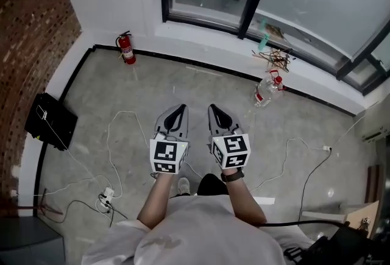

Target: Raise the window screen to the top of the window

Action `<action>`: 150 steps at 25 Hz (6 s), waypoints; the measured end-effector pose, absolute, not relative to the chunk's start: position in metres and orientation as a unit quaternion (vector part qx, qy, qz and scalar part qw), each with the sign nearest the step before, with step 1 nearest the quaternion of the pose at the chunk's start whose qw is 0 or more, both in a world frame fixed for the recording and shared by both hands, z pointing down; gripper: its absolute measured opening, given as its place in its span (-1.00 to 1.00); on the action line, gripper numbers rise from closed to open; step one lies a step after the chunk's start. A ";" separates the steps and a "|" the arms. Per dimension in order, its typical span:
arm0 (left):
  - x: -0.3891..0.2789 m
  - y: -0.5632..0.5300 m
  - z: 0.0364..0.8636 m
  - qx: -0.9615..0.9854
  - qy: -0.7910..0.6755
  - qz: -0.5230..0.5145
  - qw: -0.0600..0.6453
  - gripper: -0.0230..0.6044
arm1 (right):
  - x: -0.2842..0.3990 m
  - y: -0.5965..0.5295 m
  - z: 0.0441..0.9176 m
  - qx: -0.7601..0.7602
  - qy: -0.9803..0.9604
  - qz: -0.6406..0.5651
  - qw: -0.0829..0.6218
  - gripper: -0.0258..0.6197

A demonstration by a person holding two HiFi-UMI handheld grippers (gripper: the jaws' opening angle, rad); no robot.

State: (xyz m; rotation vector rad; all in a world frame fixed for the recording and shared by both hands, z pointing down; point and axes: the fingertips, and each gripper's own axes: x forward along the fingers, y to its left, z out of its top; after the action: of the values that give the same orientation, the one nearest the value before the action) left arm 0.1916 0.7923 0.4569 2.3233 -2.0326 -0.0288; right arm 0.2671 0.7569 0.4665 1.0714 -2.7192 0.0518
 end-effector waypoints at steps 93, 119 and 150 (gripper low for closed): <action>-0.146 -0.522 0.505 0.822 -0.471 0.281 -0.156 -0.82 | -0.101 -0.566 0.611 0.442 -0.880 0.119 0.128 -0.57; -0.138 -0.557 0.532 0.722 -0.431 0.465 -0.276 -0.71 | -0.057 -0.455 0.823 0.375 -0.813 0.296 0.333 -0.92; -0.145 -0.538 0.493 0.801 -0.517 0.254 -0.163 -0.80 | -0.026 -0.427 0.843 0.398 -0.820 0.241 0.334 -0.92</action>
State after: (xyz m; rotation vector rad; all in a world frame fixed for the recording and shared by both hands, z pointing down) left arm -0.1453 -0.5379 0.4930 2.8174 -1.8164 0.8918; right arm -0.0260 -0.4267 0.8425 1.0397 -2.1393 0.6285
